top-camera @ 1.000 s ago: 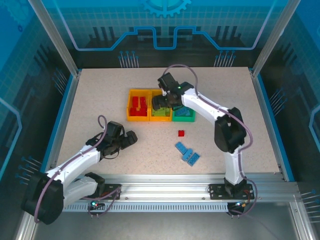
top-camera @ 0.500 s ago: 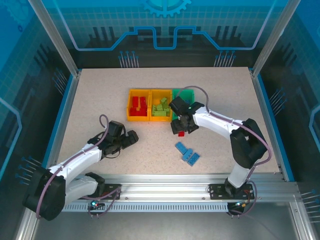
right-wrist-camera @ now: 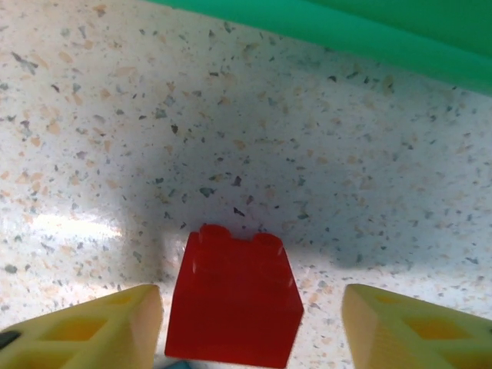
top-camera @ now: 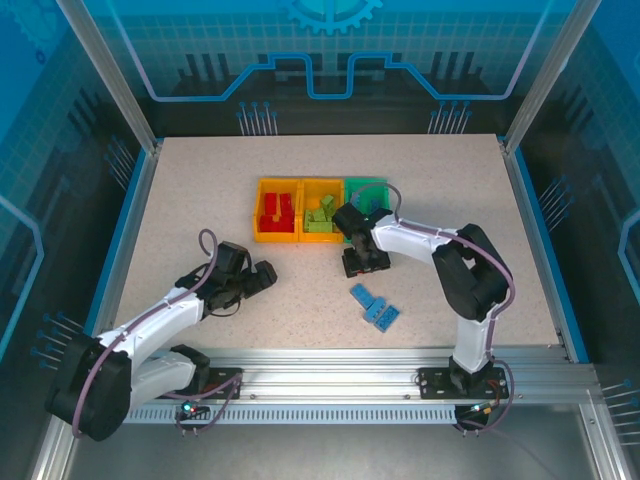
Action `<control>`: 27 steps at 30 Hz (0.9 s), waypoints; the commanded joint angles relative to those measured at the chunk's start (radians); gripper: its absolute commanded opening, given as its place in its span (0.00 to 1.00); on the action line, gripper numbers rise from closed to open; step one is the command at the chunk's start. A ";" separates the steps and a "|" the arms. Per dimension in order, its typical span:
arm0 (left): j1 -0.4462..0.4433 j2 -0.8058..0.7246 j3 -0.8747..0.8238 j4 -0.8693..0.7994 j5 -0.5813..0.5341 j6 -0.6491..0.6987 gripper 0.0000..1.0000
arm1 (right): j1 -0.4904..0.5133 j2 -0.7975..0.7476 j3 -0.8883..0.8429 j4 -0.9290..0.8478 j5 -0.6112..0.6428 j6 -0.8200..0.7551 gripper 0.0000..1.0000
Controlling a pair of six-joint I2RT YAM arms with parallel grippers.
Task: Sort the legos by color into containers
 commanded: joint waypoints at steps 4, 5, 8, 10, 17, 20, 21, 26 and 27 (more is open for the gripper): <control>0.008 -0.007 0.000 -0.005 0.008 0.000 0.99 | 0.005 0.004 0.038 0.010 -0.038 0.011 0.41; 0.007 -0.006 -0.001 -0.006 0.007 0.000 0.99 | 0.009 -0.003 0.047 0.009 -0.040 0.007 0.37; 0.007 -0.005 -0.001 -0.002 0.007 0.000 0.99 | 0.031 -0.024 0.098 0.008 -0.050 -0.013 0.33; 0.008 -0.004 0.000 -0.001 0.008 -0.001 0.99 | 0.044 -0.027 0.152 0.009 -0.073 -0.030 0.33; 0.008 -0.013 -0.004 -0.008 0.005 -0.004 0.99 | 0.046 0.030 0.384 0.106 -0.306 -0.030 0.33; 0.008 -0.019 -0.007 -0.010 0.006 -0.005 0.99 | 0.035 0.110 0.527 0.121 -0.388 -0.007 0.33; 0.009 -0.022 -0.008 -0.011 0.005 -0.006 0.99 | 0.032 0.138 0.567 0.124 -0.402 0.000 0.33; 0.007 -0.022 -0.014 0.000 0.008 -0.010 0.99 | 0.006 0.314 0.788 0.124 -0.487 0.077 0.34; 0.008 -0.019 -0.014 0.002 0.009 -0.013 0.99 | 0.000 0.358 0.840 0.119 -0.496 0.093 0.34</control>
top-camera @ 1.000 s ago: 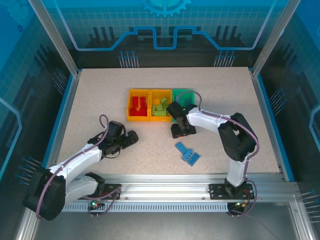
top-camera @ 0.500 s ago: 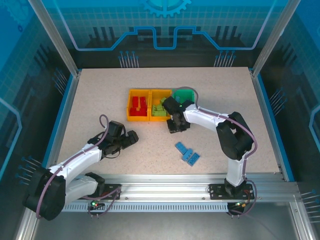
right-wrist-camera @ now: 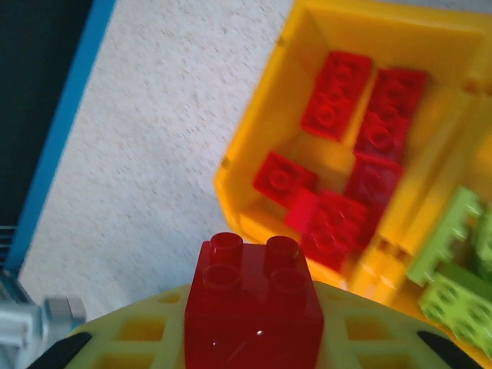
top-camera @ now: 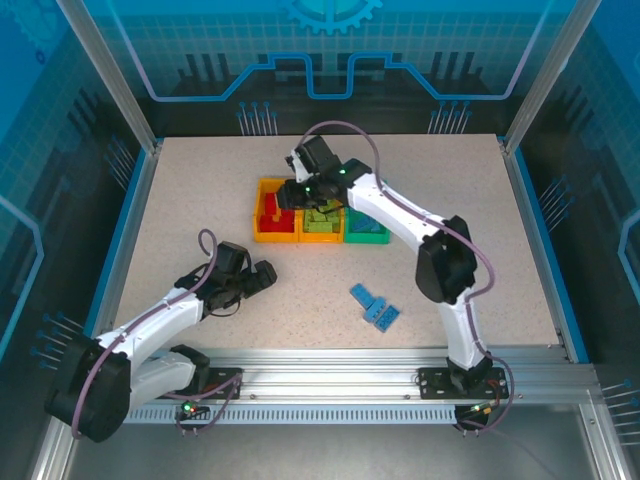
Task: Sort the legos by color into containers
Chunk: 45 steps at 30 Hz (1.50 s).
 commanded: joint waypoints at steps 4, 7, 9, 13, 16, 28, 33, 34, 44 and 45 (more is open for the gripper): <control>0.007 -0.021 -0.016 -0.001 0.009 -0.017 0.99 | -0.043 0.232 0.268 -0.076 -0.072 0.087 0.34; 0.008 -0.032 -0.019 -0.005 0.005 -0.016 0.99 | -0.052 0.283 0.341 -0.094 -0.062 0.097 0.37; 0.007 -0.035 -0.021 -0.006 0.005 -0.016 0.99 | -0.059 0.301 0.362 -0.085 -0.071 0.105 0.40; 0.008 -0.034 -0.024 -0.007 0.009 -0.020 0.99 | -0.071 0.324 0.404 -0.106 -0.116 0.111 0.73; 0.007 -0.039 -0.028 -0.004 0.010 -0.023 0.99 | -0.061 0.272 0.368 -0.102 -0.130 0.068 0.82; 0.008 -0.048 -0.042 -0.003 0.000 -0.020 0.99 | -0.018 -0.288 -0.355 -0.138 0.158 -0.324 0.88; 0.009 -0.054 -0.054 0.013 0.001 -0.024 0.99 | -0.029 -0.473 -0.668 -0.153 0.248 -0.425 0.84; 0.008 -0.052 -0.055 0.017 0.001 -0.024 0.99 | -0.026 -0.477 -0.695 -0.175 0.260 -0.438 0.83; 0.008 -0.045 -0.050 0.027 0.014 -0.027 0.99 | 0.037 -0.368 -0.762 -0.257 0.341 -0.409 0.75; 0.008 -0.045 -0.049 0.025 0.014 -0.026 0.99 | 0.047 -0.350 -0.760 -0.259 0.343 -0.408 0.75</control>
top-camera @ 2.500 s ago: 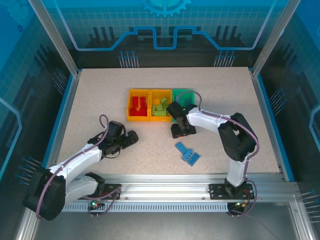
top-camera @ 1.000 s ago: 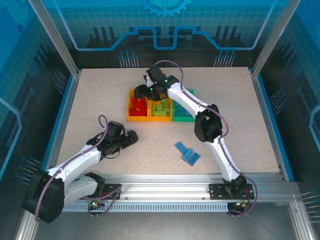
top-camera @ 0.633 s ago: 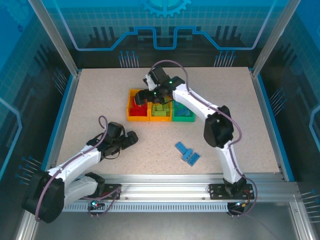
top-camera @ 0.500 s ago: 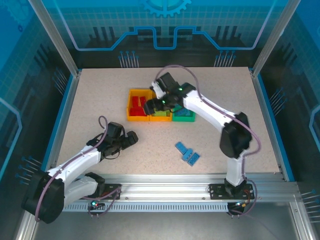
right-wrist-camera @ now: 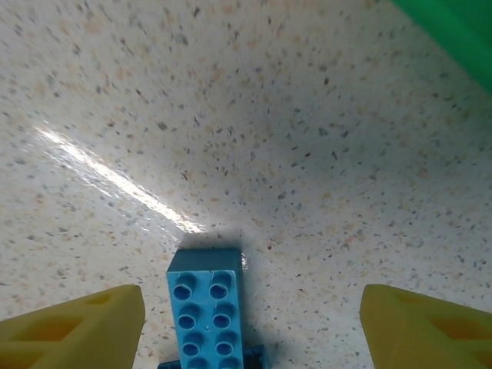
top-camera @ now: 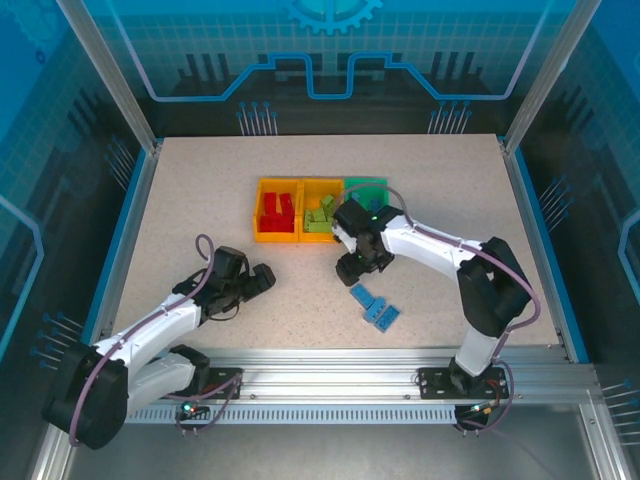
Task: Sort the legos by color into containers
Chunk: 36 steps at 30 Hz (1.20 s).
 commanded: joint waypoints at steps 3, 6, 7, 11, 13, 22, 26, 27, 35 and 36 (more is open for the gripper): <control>0.009 -0.005 -0.006 0.003 0.009 -0.004 0.99 | 0.056 0.082 -0.005 -0.043 0.034 0.007 0.73; 0.008 -0.008 -0.009 -0.001 0.008 -0.008 0.99 | 0.078 0.110 -0.001 -0.045 0.028 0.009 0.70; 0.008 -0.010 -0.009 -0.003 0.008 -0.007 0.99 | 0.083 0.114 -0.003 -0.048 0.028 0.009 0.68; 0.008 -0.021 -0.014 -0.008 0.003 -0.007 0.99 | 0.091 0.123 -0.018 -0.063 0.044 0.017 0.67; 0.008 -0.022 -0.018 -0.005 0.003 -0.008 0.99 | 0.091 0.128 -0.029 -0.064 0.046 0.020 0.64; 0.008 -0.018 -0.017 -0.006 0.002 -0.009 0.99 | 0.095 0.166 -0.033 -0.063 0.024 0.021 0.46; 0.008 -0.019 -0.017 -0.005 0.004 -0.012 0.99 | 0.094 0.128 -0.006 -0.038 0.010 0.040 0.35; 0.008 -0.018 -0.015 -0.004 0.005 -0.011 0.99 | 0.093 0.110 0.007 -0.028 0.004 0.046 0.34; 0.004 -0.018 0.014 -0.034 0.001 0.017 0.99 | -0.076 -0.034 0.100 0.095 -0.019 0.139 0.29; 0.004 -0.018 0.019 -0.037 -0.002 0.022 0.99 | -0.116 -0.041 0.109 0.114 -0.017 0.154 0.29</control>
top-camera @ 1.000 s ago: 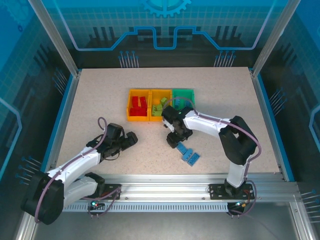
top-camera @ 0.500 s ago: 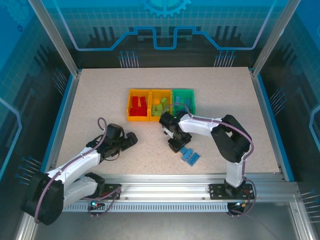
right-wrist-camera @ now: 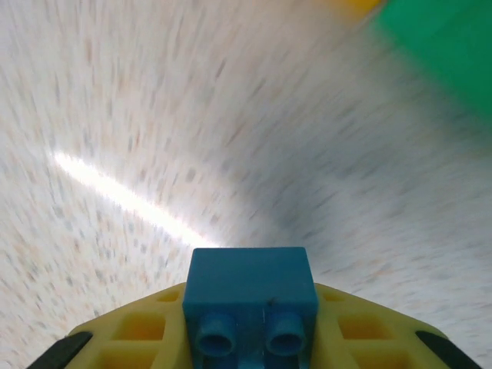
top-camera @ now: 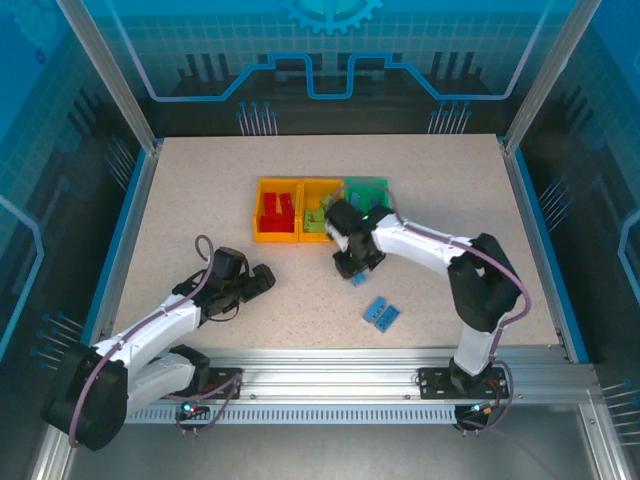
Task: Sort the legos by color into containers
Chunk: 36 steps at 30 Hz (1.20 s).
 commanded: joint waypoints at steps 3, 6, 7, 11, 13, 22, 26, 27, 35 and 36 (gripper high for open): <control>-0.008 -0.007 0.033 -0.026 -0.002 0.026 0.99 | -0.189 -0.028 0.096 0.088 0.000 0.086 0.30; -0.041 0.010 0.048 -0.007 -0.003 0.038 0.99 | -0.243 0.060 0.216 0.047 -0.005 0.080 0.30; -0.057 0.018 0.055 0.001 -0.002 0.045 0.99 | -0.254 0.089 0.253 0.037 -0.004 0.079 0.30; -0.143 0.074 0.102 0.036 -0.005 0.100 0.99 | -0.287 0.213 0.398 0.002 -0.006 0.094 0.31; -0.193 0.105 0.126 0.060 0.004 0.135 0.99 | -0.301 0.273 0.462 -0.023 -0.001 0.102 0.33; -0.395 0.308 0.300 0.084 0.020 0.284 0.99 | -0.324 0.372 0.589 -0.060 -0.002 0.120 0.64; -0.442 0.404 0.368 0.111 0.043 0.280 0.99 | -0.320 0.314 0.558 -0.062 -0.034 0.115 0.80; -0.450 0.418 0.382 0.115 0.037 0.274 0.99 | -0.317 0.282 0.529 -0.053 -0.042 0.113 0.82; -0.487 0.464 0.405 0.193 0.122 0.339 0.99 | -0.314 -0.048 0.103 -0.001 -0.035 0.151 0.86; -0.502 0.482 0.429 0.179 0.132 0.368 0.99 | -0.318 -0.094 0.040 0.016 -0.036 0.157 0.86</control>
